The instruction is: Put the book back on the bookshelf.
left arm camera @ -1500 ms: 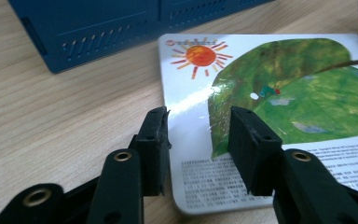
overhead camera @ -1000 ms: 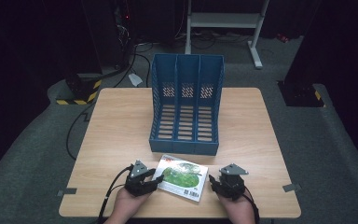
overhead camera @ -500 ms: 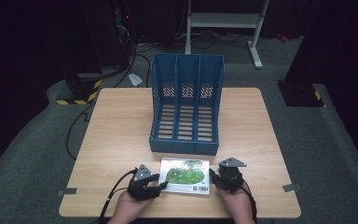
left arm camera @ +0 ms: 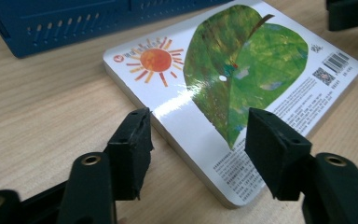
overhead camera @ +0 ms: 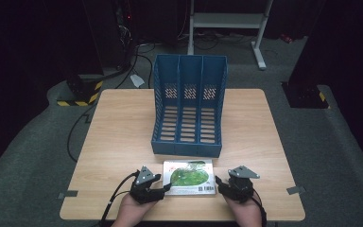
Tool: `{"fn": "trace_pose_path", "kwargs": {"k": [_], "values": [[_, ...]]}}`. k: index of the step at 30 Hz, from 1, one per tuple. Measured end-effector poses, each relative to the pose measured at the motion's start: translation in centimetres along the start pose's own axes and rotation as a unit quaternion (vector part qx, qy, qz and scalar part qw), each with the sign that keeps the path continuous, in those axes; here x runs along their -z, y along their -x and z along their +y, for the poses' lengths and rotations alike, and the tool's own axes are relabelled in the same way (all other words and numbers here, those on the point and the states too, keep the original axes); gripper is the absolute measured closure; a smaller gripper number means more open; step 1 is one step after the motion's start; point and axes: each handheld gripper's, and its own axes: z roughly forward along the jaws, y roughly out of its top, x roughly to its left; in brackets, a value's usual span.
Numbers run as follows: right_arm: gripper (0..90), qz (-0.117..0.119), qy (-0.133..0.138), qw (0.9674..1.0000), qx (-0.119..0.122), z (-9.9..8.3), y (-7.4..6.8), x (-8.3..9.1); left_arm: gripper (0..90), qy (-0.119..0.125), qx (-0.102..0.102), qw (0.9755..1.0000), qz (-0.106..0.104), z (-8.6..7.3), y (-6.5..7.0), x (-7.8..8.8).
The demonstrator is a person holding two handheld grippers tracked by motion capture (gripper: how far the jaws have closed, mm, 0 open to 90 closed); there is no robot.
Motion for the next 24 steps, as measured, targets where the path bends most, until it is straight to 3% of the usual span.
{"fn": "trace_pose_path", "kwargs": {"k": [4,8,10,13,17,20,24], "values": [[34.1,0.016,0.019,0.9996,0.017,-0.5,-1.5,1.0,37.8,0.001,0.004,1.0,0.0,0.2,0.1,-0.3],[28.7,0.055,0.005,0.9984,0.01,-0.6,-2.3,0.0,36.7,0.005,0.008,0.9999,0.006,0.4,0.1,-0.6],[25.4,0.078,-0.008,0.9969,-0.007,-0.6,-2.3,-0.8,34.9,0.001,0.007,0.9999,0.013,0.5,0.2,-0.8],[24.0,0.102,-0.024,0.9944,-0.01,-0.6,-2.6,-1.7,33.0,-0.005,0.011,0.9998,0.014,0.5,0.2,-1.0],[21.9,0.119,-0.035,0.9922,0.014,-0.5,-3.7,-2.1,30.4,-0.012,0.008,0.9994,0.03,0.4,-0.2,-1.1],[19.5,0.119,-0.036,0.992,0.018,-0.4,-4.6,-2.4,30.3,-0.016,0.029,0.999,0.03,0.3,-1.0,-0.8],[16.8,0.116,-0.038,0.9922,0.024,-0.1,-5.1,-2.8,30.0,-0.015,0.042,0.9984,0.036,0.0,-1.7,-0.4]]}}
